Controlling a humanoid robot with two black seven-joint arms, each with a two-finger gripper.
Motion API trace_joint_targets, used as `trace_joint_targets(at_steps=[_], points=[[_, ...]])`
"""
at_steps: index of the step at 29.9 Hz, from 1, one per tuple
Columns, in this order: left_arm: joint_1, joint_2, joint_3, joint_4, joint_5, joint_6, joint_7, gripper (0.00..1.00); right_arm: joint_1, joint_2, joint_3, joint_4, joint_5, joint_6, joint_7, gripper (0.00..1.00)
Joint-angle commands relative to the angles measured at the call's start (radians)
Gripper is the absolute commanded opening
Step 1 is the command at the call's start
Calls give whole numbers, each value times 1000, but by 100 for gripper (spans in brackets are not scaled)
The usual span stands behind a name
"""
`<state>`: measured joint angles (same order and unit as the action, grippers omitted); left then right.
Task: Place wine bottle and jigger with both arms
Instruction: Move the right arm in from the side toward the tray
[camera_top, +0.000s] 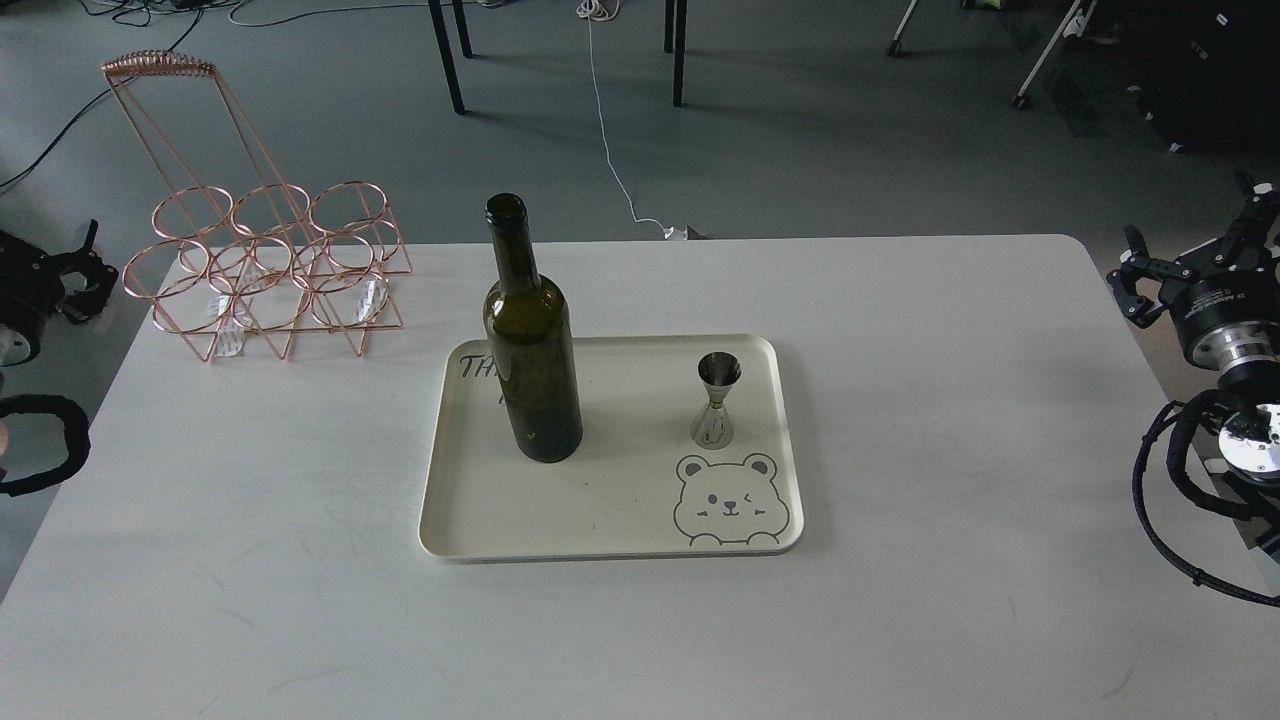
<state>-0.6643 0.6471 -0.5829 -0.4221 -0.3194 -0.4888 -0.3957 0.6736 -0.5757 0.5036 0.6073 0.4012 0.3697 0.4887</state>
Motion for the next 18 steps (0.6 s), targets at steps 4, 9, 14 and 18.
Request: trace_joint_targets(at_steps=[4, 9, 14, 18], points=[[-1, 5, -3, -3, -3, 0, 0, 99, -9, -16, -8, 26, -4, 6, 0, 99], [-3, 6, -3, -3, -6, 0, 1, 99, 3, -90, -8, 121, -28, 2, 0, 99], [-5, 6, -3, -6, -3, 0, 0, 99, 35, -205, -7, 284, -108, -23, 0, 99], [-6, 5, -3, -7, 2, 0, -2, 99, 44, -283, -7, 439, -298, -92, 0, 99]])
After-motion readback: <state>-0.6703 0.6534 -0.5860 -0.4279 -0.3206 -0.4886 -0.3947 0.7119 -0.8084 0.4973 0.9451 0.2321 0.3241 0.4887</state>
